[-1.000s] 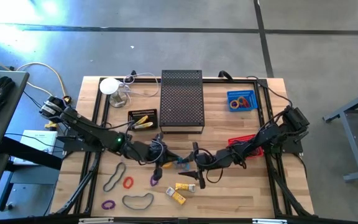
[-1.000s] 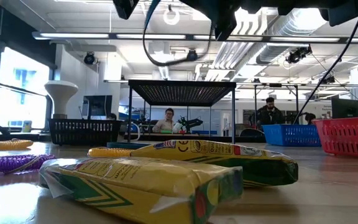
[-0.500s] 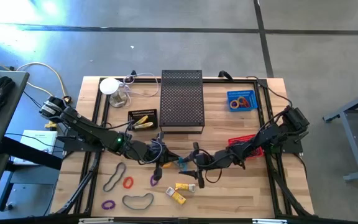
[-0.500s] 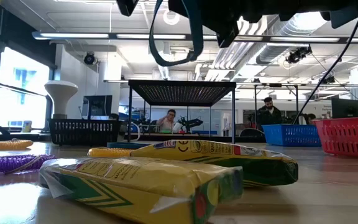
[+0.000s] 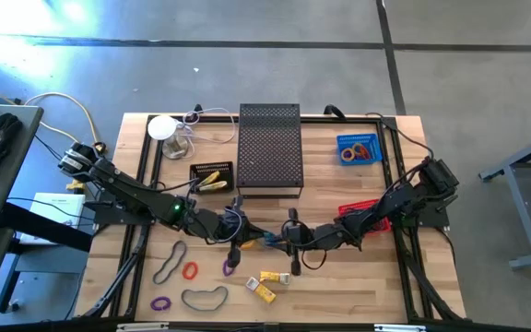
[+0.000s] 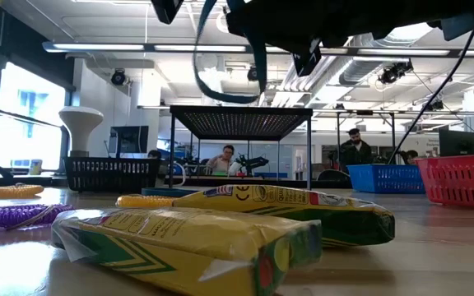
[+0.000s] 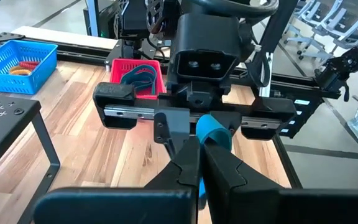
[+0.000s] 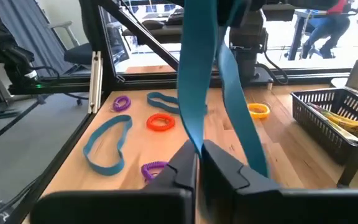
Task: Pick & Place Office Desk Supplies
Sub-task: Put the blue rubber band into the red bin
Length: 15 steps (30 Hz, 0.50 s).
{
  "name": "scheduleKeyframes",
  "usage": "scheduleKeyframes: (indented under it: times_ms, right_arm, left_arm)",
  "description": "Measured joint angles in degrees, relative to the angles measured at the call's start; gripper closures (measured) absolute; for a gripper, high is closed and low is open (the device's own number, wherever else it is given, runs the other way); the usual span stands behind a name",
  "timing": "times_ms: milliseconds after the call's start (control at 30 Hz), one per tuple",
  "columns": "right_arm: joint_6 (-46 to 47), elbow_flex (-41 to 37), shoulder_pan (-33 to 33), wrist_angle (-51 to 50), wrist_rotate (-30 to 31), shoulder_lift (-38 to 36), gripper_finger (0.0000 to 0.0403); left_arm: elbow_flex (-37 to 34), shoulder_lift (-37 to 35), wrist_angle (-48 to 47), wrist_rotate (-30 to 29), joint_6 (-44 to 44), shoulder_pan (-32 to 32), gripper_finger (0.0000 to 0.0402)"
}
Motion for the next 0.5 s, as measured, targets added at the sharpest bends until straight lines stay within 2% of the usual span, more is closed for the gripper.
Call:
scheduleKeyframes:
  times_ms: [300,500]
  right_arm:
    - [0.20,0.00,0.00,-0.69,-0.69,0.00,0.0400]
    - [0.24,0.00,0.00,-1.99,-0.77,0.00,0.0400]
  left_arm:
    - [-0.02,0.00,-1.76,0.20,0.93,0.00,0.0398]
    - [-0.02,-0.02,-1.73,0.32,3.49,-0.15,0.0360]
